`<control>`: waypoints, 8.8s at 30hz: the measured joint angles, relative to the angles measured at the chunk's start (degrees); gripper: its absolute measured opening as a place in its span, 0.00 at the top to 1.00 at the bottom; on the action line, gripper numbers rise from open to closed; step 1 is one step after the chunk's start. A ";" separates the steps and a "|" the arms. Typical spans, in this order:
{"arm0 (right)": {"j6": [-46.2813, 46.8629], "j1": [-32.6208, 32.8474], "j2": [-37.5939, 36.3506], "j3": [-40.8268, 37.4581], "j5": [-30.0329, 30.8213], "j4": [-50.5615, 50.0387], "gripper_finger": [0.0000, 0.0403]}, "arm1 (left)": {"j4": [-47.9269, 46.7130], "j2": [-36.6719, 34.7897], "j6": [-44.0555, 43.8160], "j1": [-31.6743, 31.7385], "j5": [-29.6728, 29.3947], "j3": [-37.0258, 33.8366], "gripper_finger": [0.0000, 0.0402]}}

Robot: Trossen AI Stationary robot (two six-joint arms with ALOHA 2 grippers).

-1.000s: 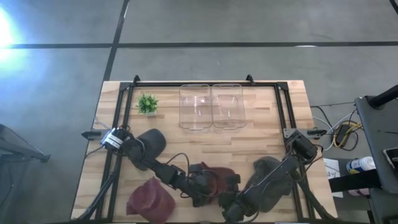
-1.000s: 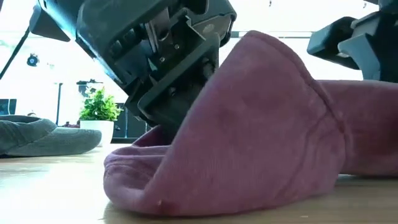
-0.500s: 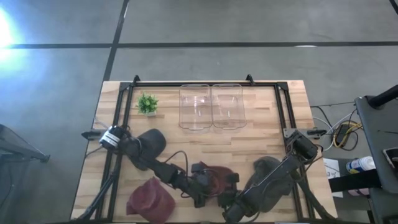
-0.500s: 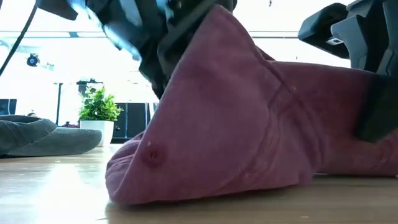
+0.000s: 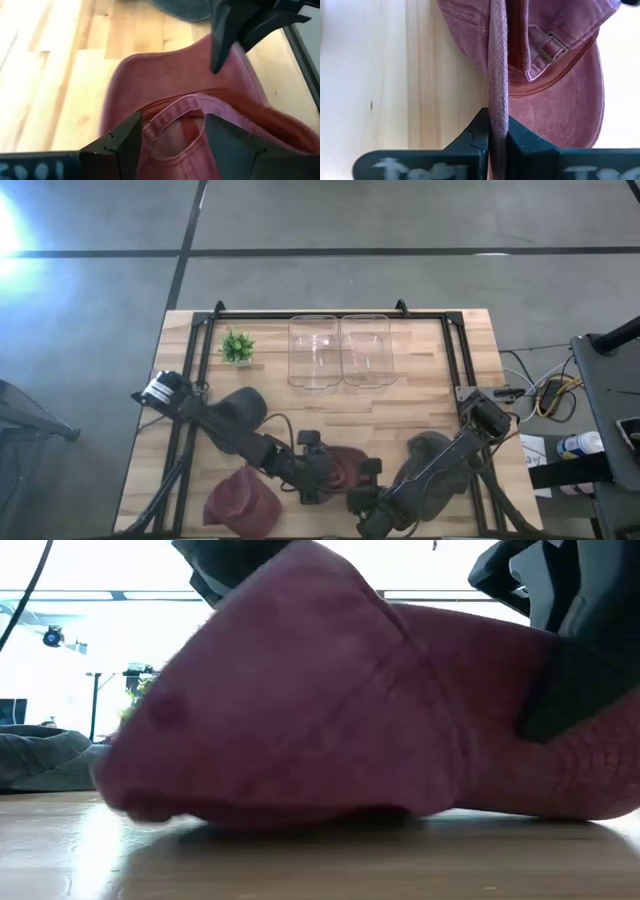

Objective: Pick & Place hat
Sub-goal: Put the right red cap into the right transparent bin

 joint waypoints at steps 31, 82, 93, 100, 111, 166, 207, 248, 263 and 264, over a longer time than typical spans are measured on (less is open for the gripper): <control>21.71 -1.33 -5.98 -1.28 21.46 3.37 0.97 | -22.54 -35.93 -10.22 1.76 -14.18 -0.53 0.48; 36.87 -52.98 -68.59 -71.86 -11.54 67.21 0.97 | -15.54 -36.69 -29.93 -3.31 -37.65 -17.22 0.48; 31.10 -53.83 -65.08 -67.81 -12.62 67.28 0.97 | -15.57 -36.69 -27.26 -1.43 -33.67 -17.22 0.48; 12.48 -54.47 -63.70 -48.26 -12.88 33.04 0.97 | -15.60 -36.69 -26.04 -1.43 -32.54 -17.22 0.48; -10.83 -53.22 -45.62 -13.71 -8.96 -19.05 0.97 | -15.65 -36.69 -23.87 -0.85 -32.40 -18.78 0.48; 19.95 -49.31 -12.39 13.78 -28.89 -42.98 0.59 | -22.04 -36.69 -17.92 -0.45 -28.99 -20.02 0.48; 3.67 -19.32 -29.60 -16.77 2.42 -32.30 0.52 | -22.02 -36.69 -18.08 -0.47 -24.81 -22.88 0.48; 3.23 -36.24 -12.38 10.00 -16.06 -44.90 0.97 | -20.55 -36.76 -17.40 0.27 -25.41 -22.82 0.48; 7.01 -33.88 -8.33 17.04 -17.34 -43.12 0.65 | -20.76 -36.76 -15.67 0.22 -25.41 -22.84 0.48; 7.88 -33.88 -8.41 17.65 -16.86 -43.11 0.63 | -20.75 -36.76 -15.67 0.23 -25.41 -22.84 0.48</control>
